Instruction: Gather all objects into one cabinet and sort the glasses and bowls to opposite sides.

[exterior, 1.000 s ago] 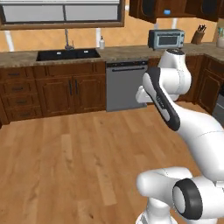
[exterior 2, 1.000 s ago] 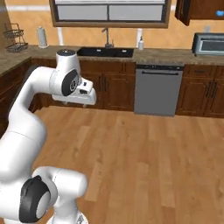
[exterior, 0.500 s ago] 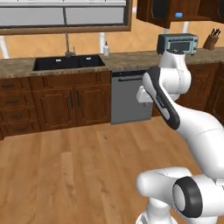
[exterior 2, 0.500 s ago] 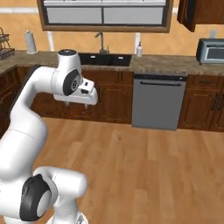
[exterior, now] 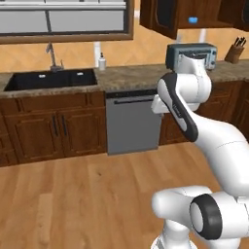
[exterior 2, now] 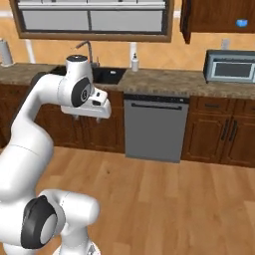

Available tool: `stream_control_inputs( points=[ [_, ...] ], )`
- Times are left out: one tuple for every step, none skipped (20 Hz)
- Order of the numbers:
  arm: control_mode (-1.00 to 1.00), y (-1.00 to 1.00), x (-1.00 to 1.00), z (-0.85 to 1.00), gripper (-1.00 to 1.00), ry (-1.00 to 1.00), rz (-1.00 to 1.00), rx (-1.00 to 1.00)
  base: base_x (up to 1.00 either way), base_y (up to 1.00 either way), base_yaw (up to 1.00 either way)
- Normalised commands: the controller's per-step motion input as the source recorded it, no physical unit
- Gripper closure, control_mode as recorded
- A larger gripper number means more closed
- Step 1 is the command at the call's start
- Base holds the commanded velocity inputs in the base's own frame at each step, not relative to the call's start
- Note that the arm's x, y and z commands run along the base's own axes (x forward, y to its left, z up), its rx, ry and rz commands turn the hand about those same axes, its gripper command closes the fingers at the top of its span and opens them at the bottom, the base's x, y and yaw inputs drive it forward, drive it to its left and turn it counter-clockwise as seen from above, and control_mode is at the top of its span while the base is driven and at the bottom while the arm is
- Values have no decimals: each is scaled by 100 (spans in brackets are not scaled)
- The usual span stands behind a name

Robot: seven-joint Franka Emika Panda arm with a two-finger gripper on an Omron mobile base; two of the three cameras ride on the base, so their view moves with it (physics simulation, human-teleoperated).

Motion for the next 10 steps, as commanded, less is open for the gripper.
stream_control_inputs(
  points=[
    [100, 0, 0, 0, -100, 0, 0, 0, 74, -100, 1],
    [100, 0, 0, 0, -100, 0, 0, 0, 81, -100, 0],
    [100, 0, 0, 0, -100, 0, 0, 0, 83, -100, 0],
    [100, 0, 0, 0, -100, 0, 0, 0, 83, -100, 0],
    [100, 0, 0, 0, -100, 0, 0, 0, 82, -100, 0],
    [100, 0, 0, 0, -100, 0, 0, 0, 72, -100, 0],
    [100, 0, 0, 0, -100, 0, 0, 0, 67, -100, 0],
    [100, 0, 0, 0, -100, 0, 0, 0, 61, -100, 0],
    [100, 0, 0, 0, -100, 0, 0, 0, 60, -100, 0],
    [100, 0, 0, 0, -100, 0, 0, 0, 57, -100, 0]
  ],
)
